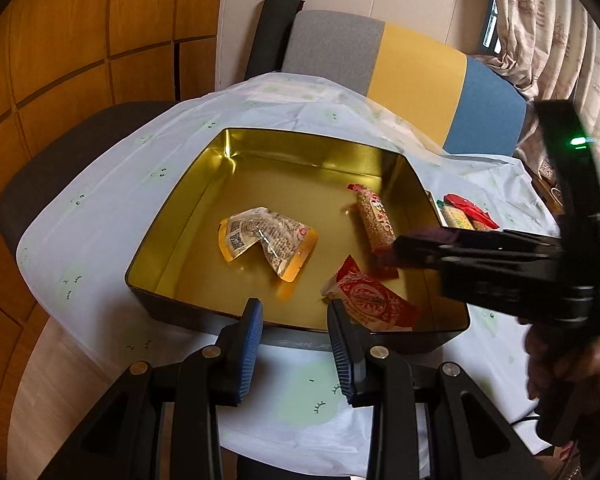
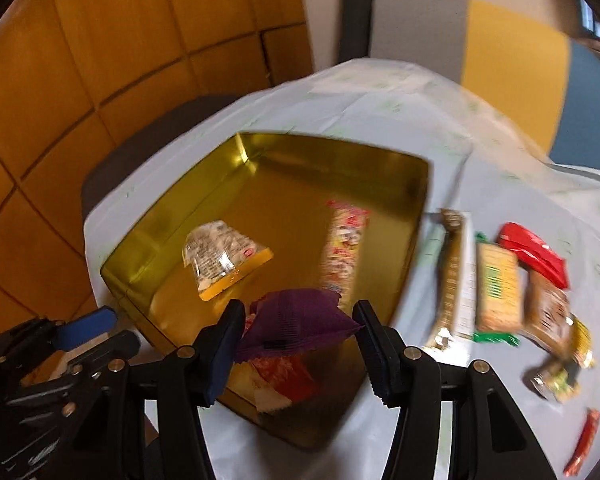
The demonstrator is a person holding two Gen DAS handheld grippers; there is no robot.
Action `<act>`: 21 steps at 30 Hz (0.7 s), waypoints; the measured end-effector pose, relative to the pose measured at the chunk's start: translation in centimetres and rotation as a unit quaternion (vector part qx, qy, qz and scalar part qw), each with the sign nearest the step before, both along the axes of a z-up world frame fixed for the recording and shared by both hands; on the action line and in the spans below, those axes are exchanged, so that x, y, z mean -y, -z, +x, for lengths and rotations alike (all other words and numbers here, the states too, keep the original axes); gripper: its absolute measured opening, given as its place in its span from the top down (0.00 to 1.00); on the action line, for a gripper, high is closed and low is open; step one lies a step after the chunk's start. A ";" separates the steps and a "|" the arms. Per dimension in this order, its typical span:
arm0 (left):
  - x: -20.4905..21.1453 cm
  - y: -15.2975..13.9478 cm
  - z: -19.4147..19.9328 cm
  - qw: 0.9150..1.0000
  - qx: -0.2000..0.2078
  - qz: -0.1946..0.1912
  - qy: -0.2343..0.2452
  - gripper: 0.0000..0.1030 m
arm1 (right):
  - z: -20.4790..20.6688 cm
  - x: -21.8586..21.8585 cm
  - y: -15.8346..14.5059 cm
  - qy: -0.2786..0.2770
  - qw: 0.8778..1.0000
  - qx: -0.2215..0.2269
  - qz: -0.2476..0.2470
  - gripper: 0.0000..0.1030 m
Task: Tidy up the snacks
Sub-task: 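Carry the purple pouch into the gold tin and release with the right gripper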
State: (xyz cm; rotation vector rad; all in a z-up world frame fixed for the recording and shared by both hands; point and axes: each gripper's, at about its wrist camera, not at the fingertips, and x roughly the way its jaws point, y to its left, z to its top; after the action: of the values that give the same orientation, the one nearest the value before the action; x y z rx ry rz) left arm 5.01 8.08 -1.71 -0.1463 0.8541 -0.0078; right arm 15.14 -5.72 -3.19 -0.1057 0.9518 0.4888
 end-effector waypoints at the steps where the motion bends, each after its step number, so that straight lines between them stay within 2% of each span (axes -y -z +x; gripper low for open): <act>1: -0.1 0.1 0.1 1.000 -0.003 0.000 -0.001 0.67 | 0.3 -0.3 0.6 0.004 1.000 -0.002 -0.013 0.44; 4: -0.2 0.4 0.2 1.000 -0.006 -0.003 -0.003 0.67 | 1.0 -0.2 2.2 0.015 0.999 -0.025 -0.016 0.44; 7: 0.1 0.6 0.2 1.000 -0.008 -0.004 0.000 0.67 | 0.7 0.3 2.6 0.018 0.999 -0.017 -0.021 0.44; 16: 1.4 0.2 0.0 1.000 -0.006 0.002 0.020 0.67 | -1.0 2.7 0.1 0.053 0.998 0.012 0.014 0.44; 21: 2.7 -0.3 0.0 0.999 0.000 0.010 0.037 0.67 | -3.2 6.6 -0.8 0.111 0.993 0.028 0.039 0.38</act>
State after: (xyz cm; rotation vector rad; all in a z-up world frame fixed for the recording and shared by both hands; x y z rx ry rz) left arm 5.01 5.37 -1.43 -0.0951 0.8589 -0.0686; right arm 11.98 -12.34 -2.42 0.0570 0.8752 0.3163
